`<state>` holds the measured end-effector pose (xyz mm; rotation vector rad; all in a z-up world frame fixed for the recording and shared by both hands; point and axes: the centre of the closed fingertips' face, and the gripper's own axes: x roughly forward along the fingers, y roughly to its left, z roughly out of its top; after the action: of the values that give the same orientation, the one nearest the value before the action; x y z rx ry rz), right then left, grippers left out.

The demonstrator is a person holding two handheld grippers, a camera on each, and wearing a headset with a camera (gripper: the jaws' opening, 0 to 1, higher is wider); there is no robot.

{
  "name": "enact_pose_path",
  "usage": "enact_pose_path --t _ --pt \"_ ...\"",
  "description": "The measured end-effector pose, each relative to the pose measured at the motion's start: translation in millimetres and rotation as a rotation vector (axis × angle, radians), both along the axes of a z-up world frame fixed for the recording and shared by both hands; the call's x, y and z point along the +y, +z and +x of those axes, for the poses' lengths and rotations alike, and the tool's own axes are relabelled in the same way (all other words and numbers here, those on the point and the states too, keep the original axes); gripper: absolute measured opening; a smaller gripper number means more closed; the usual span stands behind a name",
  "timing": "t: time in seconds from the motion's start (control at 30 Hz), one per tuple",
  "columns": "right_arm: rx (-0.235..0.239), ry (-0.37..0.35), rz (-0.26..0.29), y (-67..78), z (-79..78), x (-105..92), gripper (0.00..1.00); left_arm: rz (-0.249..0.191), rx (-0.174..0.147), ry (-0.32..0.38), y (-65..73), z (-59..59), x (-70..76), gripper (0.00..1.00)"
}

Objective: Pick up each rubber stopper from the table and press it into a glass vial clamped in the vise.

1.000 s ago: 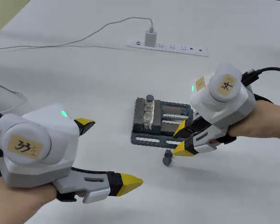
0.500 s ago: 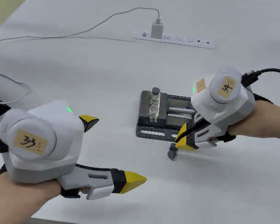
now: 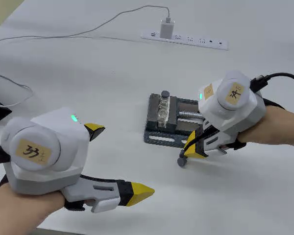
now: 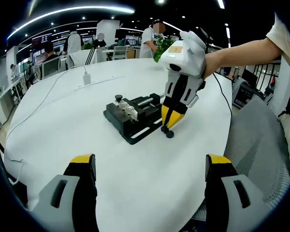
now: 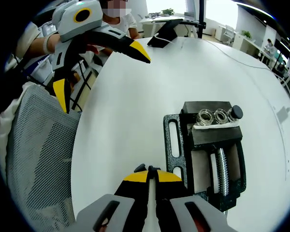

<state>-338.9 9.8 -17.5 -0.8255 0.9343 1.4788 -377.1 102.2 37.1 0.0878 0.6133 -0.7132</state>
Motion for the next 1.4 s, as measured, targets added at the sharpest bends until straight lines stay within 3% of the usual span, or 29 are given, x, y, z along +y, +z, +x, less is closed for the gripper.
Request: enact_pose_path --t 0.27,0.53,0.67,0.87,1.03,1.23,1.4 --pt "-0.022 0.027 -0.017 -0.4 0.8 -1.1 0.0 -0.003 0.002 -0.002 -0.9 0.0 -1.3 0.93" --pt "0.006 -0.052 -0.007 -1.4 5.6 -4.2 0.0 -0.007 -0.008 -0.007 1.8 0.7 -4.7 0.93" --pt "0.047 -0.118 0.016 -1.9 6.5 -4.4 0.0 -0.004 -0.012 -0.01 2.7 0.3 -5.5 0.93" --pt "0.071 -0.187 0.054 2.3 12.0 -6.7 0.0 -0.006 -0.024 -0.007 5.1 1.3 -6.0 0.93" --pt "0.106 -0.29 0.145 20.5 20.4 -3.7 0.0 -0.012 -0.046 -0.011 8.8 4.0 -8.6 0.91" --pt "0.245 -0.467 0.321 53.2 25.5 3.2 0.0 -0.045 -0.109 -0.018 23.5 11.1 -15.5 0.87" --pt "0.377 -0.596 0.463 82.8 18.0 10.3 0.0 -0.081 -0.177 -0.027 40.8 18.7 -22.4 0.8"
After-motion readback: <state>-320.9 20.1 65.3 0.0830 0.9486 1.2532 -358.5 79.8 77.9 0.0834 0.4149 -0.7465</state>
